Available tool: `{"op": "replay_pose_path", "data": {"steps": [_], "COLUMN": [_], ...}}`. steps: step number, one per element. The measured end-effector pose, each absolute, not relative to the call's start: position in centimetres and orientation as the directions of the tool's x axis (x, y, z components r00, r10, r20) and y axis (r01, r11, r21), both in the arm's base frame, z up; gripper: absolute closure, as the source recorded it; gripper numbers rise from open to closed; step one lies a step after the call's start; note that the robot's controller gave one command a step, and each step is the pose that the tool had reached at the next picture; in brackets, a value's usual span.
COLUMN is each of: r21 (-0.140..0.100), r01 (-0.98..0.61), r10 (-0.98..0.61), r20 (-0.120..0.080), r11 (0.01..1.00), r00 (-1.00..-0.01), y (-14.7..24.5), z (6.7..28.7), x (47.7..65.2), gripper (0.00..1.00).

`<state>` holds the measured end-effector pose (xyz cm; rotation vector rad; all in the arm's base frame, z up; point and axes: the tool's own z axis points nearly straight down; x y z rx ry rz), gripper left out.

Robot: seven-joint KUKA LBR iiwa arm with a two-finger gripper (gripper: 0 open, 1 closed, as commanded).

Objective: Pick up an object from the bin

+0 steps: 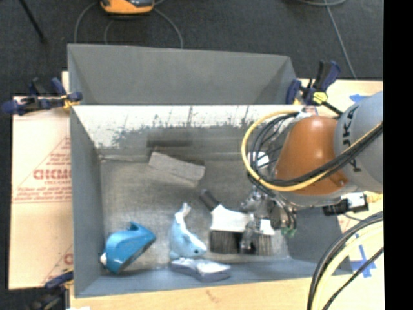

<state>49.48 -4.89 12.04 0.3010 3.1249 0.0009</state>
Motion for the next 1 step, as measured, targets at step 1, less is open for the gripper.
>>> {"op": "replay_pose_path", "data": {"steps": [1], "r21": [0.001], "r01": [0.191], "r10": [0.191], "r20": [-0.001], "r11": [0.982], "r00": [-0.982], "y": [-4.89], "z": [12.97], "x": [49.45], "gripper": [1.0]}}
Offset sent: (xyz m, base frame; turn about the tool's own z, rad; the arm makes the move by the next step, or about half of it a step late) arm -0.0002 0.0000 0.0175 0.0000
